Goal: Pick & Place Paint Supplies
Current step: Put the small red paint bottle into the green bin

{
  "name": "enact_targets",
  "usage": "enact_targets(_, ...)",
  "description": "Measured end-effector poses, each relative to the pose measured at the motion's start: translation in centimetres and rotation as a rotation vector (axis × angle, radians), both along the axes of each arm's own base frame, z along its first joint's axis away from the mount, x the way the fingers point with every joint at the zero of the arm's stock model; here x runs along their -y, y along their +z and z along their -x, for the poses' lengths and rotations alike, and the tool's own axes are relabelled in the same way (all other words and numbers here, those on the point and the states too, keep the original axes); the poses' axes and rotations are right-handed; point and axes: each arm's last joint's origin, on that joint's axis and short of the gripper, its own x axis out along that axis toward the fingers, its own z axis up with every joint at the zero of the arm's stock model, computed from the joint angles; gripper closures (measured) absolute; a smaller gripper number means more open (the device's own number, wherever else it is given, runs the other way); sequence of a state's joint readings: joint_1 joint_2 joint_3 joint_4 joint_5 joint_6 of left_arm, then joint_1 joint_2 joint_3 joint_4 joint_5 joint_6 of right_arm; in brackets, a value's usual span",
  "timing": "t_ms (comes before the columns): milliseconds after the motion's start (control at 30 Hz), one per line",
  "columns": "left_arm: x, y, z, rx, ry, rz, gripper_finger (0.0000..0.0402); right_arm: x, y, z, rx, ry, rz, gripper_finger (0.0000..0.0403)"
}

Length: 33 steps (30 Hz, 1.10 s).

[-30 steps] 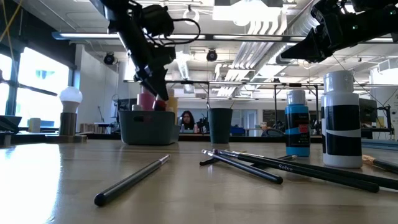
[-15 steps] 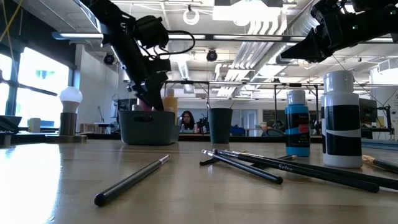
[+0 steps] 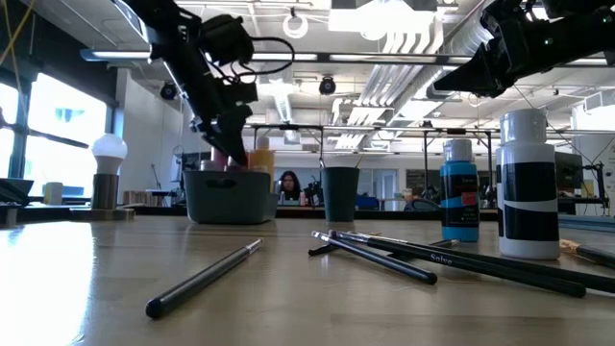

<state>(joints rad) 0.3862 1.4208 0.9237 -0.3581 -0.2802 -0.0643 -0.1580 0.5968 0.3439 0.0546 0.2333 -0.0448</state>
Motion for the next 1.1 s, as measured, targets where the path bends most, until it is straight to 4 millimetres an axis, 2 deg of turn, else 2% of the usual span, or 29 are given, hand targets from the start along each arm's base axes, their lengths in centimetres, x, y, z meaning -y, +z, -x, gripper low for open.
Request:
enact_targets(133, 0.2, 0.5, 0.3, 0.092, -0.016, -0.011, 0.0278, 0.0, -0.1, -0.1, -0.004, 0.001, -0.001, 0.0398)
enact_targets(233, 0.4, -0.2, 0.4, 0.151, -0.033, 0.003, 0.0278, 0.0, -0.1, -0.1, -0.009, 0.0, -0.002, 0.0398)
enact_targets(400, 0.4, -1.3, 0.8, 0.152, -0.002, 0.012, 0.0278, 0.0, -0.3, -0.2, -0.02, 0.001, -0.004, 0.0398)
enact_targets(1100, 0.4, -1.5, 0.6, 0.168, 0.021, 0.021, 0.0278, 0.0, -0.2, -0.3, -0.013, 0.001, -0.002, 0.0398)
